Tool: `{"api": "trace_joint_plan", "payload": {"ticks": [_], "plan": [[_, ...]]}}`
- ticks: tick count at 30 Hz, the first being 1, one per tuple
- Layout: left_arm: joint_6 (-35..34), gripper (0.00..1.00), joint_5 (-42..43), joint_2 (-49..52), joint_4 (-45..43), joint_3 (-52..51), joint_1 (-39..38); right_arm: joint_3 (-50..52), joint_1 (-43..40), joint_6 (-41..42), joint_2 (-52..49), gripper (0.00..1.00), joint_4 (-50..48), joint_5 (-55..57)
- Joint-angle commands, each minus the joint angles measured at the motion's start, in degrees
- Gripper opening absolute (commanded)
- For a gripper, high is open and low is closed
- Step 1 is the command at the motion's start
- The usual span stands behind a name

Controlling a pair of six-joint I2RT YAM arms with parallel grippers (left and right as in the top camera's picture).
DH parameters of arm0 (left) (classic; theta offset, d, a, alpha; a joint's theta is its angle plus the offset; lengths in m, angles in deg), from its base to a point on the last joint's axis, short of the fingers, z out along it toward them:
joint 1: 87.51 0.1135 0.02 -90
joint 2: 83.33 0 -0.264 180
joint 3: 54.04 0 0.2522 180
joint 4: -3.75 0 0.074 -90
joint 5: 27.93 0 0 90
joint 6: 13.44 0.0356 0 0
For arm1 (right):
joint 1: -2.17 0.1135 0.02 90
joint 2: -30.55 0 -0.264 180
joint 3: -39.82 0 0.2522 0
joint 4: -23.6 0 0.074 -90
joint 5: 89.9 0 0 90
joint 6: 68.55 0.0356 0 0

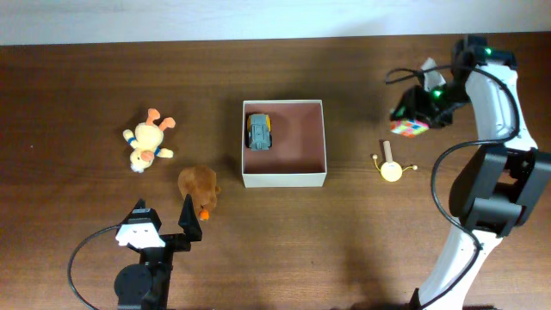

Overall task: Pack container
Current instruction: 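Lift the cube and carry it left into the box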

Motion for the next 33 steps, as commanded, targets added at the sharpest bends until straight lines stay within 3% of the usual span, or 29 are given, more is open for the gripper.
{"api": "trace_joint_plan", "payload": {"ticks": [1,7,14,25,33], "plan": [[1.11,0.99,0.63,-0.28,-0.02,-0.33,0.31,-4.94,4.00,-4.48,-0.15,0.51,2.03,-10.29],[1.11,0.99,0.61,-0.28,-0.02,-0.31,0.28,-10.62,11.17,-5.90,-0.13,0.51,4.48,-16.52],[1.11,0.99,0.61,-0.28,-0.02,-0.33,0.28,-11.93,20.92,-5.55,-0.15,0.52,3.26,-14.97],[1.11,0.99,0.61,-0.26,-0.02,-0.33,0.28,-11.52,35.36,8.31,-0.28,0.52,-0.20,14.93],[1.11,0.99,0.61,-0.26,-0.02,-0.33,0.28,-7.96,41.07,21.18,-0.31,0.52,-3.39,29.73]]}}
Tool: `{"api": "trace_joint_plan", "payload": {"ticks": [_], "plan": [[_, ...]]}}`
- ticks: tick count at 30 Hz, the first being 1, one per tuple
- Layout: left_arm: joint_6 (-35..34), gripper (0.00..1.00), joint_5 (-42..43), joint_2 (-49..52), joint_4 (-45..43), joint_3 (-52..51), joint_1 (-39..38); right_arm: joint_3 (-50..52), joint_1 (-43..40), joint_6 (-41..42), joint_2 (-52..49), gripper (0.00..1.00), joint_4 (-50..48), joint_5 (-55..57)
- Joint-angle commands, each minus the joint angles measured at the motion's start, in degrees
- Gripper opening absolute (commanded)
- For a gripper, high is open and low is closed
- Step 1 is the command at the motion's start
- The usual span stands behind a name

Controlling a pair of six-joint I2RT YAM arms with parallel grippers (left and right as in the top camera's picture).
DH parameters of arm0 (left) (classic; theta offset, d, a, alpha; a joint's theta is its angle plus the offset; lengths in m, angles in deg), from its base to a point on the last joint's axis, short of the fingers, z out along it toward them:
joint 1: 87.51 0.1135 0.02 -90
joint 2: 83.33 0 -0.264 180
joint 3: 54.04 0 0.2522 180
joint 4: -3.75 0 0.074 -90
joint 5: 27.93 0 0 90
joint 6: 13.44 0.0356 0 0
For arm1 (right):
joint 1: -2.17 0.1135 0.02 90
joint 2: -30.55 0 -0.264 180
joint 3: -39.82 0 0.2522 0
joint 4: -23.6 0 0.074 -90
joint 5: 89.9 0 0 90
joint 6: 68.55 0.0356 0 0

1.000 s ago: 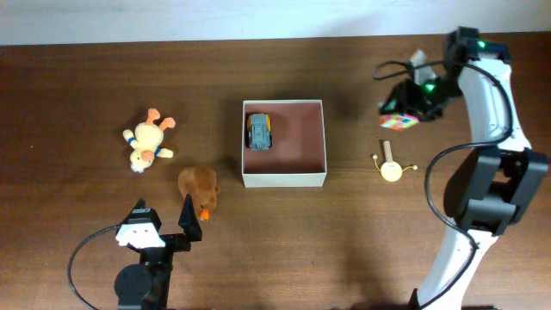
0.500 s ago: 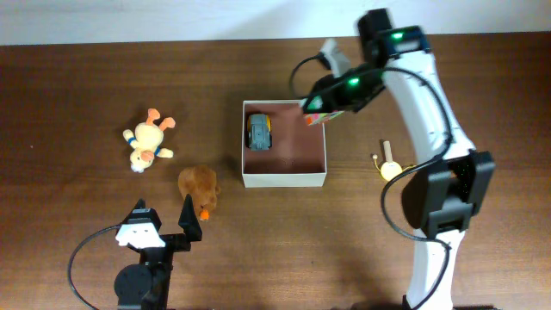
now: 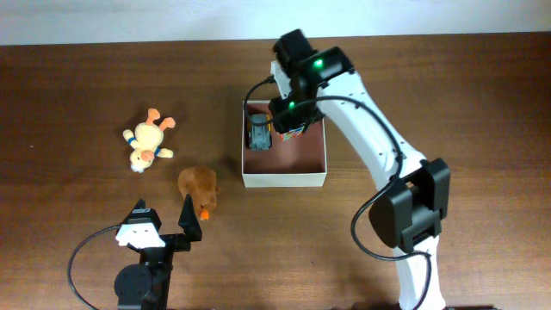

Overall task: Pack container
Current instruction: 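Lift the cube and carry it left into the box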

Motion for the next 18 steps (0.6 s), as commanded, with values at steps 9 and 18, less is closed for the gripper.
{"api": "trace_joint_plan", "payload": {"ticks": [9,18], "plan": [[1.11,0.99,0.63,-0.28,-0.02,-0.31,0.28,11.54,1.75,13.81,-0.31,0.52,-9.79,10.93],[1.11,0.99,0.63,-0.26,-0.02,-0.33,0.28,13.46,1.75,17.03,-0.31,0.51,-12.52,17.59]]}}
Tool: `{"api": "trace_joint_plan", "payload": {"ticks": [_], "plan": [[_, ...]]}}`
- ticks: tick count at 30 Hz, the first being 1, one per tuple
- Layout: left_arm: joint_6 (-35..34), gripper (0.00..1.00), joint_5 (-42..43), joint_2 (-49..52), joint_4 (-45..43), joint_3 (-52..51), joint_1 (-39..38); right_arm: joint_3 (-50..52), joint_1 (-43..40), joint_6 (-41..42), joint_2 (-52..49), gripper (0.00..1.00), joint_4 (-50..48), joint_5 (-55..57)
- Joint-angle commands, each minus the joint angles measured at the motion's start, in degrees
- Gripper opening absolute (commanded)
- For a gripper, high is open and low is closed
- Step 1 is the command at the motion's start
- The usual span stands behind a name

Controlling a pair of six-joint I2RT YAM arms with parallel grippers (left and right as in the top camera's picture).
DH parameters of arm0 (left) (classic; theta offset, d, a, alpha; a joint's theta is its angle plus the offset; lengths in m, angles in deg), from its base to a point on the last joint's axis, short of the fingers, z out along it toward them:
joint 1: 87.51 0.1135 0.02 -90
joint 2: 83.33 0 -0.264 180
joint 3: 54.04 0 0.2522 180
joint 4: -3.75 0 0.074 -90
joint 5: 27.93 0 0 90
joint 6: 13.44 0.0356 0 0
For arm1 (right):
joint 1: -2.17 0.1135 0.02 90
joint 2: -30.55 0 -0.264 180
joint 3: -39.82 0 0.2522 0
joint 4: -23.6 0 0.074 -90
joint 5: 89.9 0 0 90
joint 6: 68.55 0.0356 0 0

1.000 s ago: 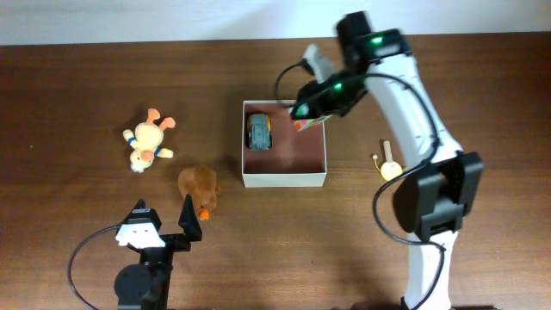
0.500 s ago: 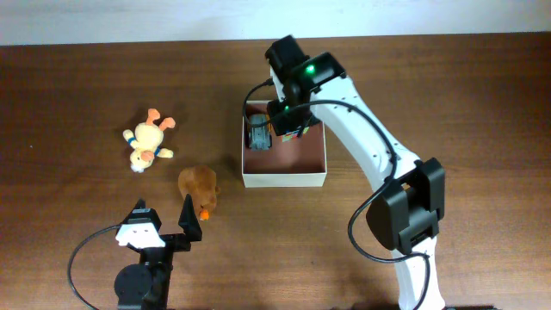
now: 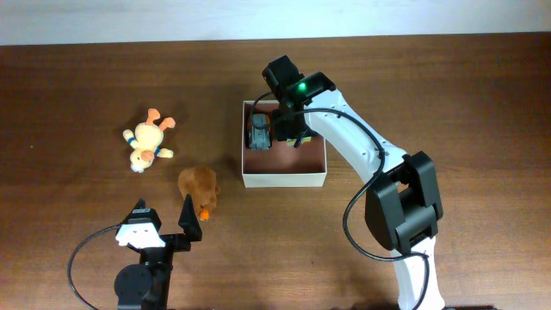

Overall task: Pack container
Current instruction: 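Lift the cube and carry it left into the box, then lower the cube beside the truck and open the right gripper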

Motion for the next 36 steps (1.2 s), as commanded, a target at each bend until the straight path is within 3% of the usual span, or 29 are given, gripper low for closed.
{"api": "trace_joint_plan", "payload": {"ticks": [1,17,21,27,33,36], "plan": [[1.11,0.99,0.63,-0.28,-0.02,-0.33,0.31,1.14,0.00,3.32,-0.09,0.52,-0.68,5.33],[1.11,0.99,0.66,-0.28,-0.02,-0.31,0.28,1.49,-0.35,4.33,-0.09,0.52,-3.80,8.79],[1.11,0.99,0.63,-0.28,-0.02,-0.33,0.28,1.49,-1.33,4.33,-0.09,0.62,-3.80,8.74],[1.11,0.99,0.66,-0.28,-0.02,-0.33,0.28,1.49,-2.21,4.09,-0.09,0.66,-3.80,8.31],[1.11,0.99,0.63,-0.28,-0.02,-0.33,0.31,1.46,-2.08,2.12,-0.07,0.66,-4.02,5.29],[1.11,0.99,0.63,-0.26,-0.02,-0.31,0.28,1.46,-2.01,0.98,-0.04,0.59,-4.04,1.62]]}}
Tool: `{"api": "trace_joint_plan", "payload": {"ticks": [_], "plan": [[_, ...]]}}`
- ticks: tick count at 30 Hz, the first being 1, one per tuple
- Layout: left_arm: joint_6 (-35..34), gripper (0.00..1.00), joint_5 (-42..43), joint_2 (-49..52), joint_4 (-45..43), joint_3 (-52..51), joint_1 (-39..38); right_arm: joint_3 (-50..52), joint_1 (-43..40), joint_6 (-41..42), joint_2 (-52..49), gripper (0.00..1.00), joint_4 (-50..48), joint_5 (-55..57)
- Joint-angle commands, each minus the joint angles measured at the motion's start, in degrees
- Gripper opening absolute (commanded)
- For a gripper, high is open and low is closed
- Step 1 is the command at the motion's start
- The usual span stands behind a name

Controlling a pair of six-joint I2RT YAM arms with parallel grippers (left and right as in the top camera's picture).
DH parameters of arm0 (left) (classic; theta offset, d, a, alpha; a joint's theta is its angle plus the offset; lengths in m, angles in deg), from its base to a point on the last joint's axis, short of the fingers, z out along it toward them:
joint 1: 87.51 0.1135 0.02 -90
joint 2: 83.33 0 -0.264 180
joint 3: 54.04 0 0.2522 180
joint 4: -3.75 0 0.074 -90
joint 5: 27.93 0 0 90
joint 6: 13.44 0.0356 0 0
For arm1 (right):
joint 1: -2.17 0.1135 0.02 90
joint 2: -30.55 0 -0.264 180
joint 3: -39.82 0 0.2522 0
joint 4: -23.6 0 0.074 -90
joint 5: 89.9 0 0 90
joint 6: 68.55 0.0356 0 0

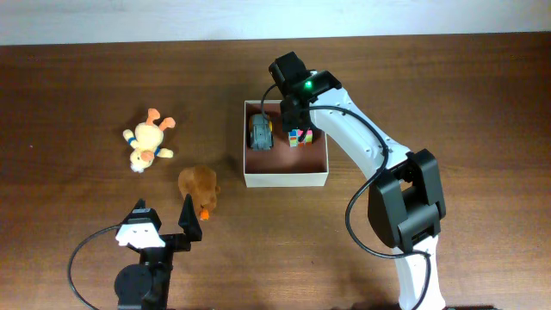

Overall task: Pack container
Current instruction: 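Lower the cube beside the truck and open the right gripper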

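Note:
The white box [284, 180] with a dark red floor stands mid-table. Inside it, a grey toy car [260, 132] lies at the left and a multicoloured cube [300, 137] rests beside it on the floor. My right gripper [293, 120] hangs over the box's far side, just above the cube, and looks open and off it. A yellow duck plush [148, 143] and a brown plush [198, 188] lie on the table left of the box. My left gripper [164, 215] sits open near the front edge, beside the brown plush.
The right arm [370, 151] stretches from the front right across the table to the box and covers the wood to the box's right. The white wall runs along the table's far edge.
The right gripper has drawn back a little toward the box's far wall. The cube, mostly hidden under it before, now lies in plain view on the box floor. The left arm is unchanged.
The right gripper first held the cube at the far right of the table, beside a small yellow toy. It then was over the box with the cube, then low inside it. Now the cube rests in the box next to the car.

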Motion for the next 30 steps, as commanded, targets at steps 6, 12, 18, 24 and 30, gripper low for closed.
{"api": "trace_joint_plan", "payload": {"ticks": [6,12,18,24,30], "plan": [[1.11,0.99,0.63,-0.28,-0.02,-0.31,0.28,0.35,0.13,-4.17,-0.02,0.26,-0.37,-10.54],[1.11,0.99,0.63,-0.26,-0.02,-0.31,0.28,0.35,0.81,-4.17,-0.04,0.15,-0.90,-11.10],[1.11,0.99,0.63,-0.26,-0.02,-0.33,0.28,0.52,1.36,-4.20,-0.17,0.14,-3.48,-11.58],[1.11,0.99,0.63,-0.28,-0.02,-0.33,0.28,0.57,1.36,-4.22,-2.14,0.14,-5.77,-14.03],[1.11,0.99,0.63,-0.26,-0.02,-0.31,0.28,0.57,1.36,-4.70,-3.93,0.14,-6.27,-14.32]]}}
